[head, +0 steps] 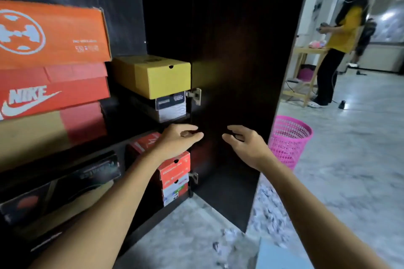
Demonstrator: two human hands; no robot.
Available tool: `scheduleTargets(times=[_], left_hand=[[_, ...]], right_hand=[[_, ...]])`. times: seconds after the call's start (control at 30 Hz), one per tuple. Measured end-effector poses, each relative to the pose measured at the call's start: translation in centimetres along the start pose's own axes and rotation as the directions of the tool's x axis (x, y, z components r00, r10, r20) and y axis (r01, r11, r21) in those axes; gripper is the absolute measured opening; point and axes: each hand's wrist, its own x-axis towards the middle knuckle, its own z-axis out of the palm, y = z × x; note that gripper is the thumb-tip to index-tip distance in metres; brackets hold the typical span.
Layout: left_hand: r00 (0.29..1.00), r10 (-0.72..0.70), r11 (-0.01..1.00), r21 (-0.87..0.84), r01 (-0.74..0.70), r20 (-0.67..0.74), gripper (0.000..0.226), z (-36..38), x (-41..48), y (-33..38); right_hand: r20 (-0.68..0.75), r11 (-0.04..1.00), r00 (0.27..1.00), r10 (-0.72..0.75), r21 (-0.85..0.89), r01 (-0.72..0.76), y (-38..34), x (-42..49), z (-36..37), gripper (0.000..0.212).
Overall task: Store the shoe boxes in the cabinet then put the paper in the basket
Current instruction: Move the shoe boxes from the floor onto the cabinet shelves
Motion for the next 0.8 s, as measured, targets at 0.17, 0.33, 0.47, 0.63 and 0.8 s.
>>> scheduleTargets(times=[0.17,0.33,0.47,0.63,0.8], left_hand=[[0.993,-0.012,0.999,-0.036,0.017,0.119,0.037,7.2,-2.4,-2.2],[0.971,-0.078,0.991,-0.084,0.099,0.226,0.031,15.2,-7.3,-4.9],[0.936,-0.188,0.965,-0.123,0.233,0.296,0.03,23.0,-12.5,-9.0],[0.891,-0.302,0.925,-0.123,0.36,0.339,0.039,31.7,-18.8,-14.1],[0.819,-0.42,0.907,0.209,0.365,0.392,0.07,36.5,-24.8,-18.3]], right_hand=[[-0.025,0.991,0.992,0.123,-0.055,-0.124,6.1,-5.9,-0.3,0.049],[-0.063,0.973,0.971,0.229,-0.01,-0.231,12.6,-11.9,-0.4,0.046],[-0.072,0.945,0.943,0.325,0.07,-0.32,19.4,-18.1,0.8,0.043],[-0.06,0.898,0.9,0.432,0.123,-0.423,26.7,-24.3,3.1,0.042],[-0.092,0.816,0.814,0.574,-0.027,-0.578,32.0,-31.5,5.7,0.055]])
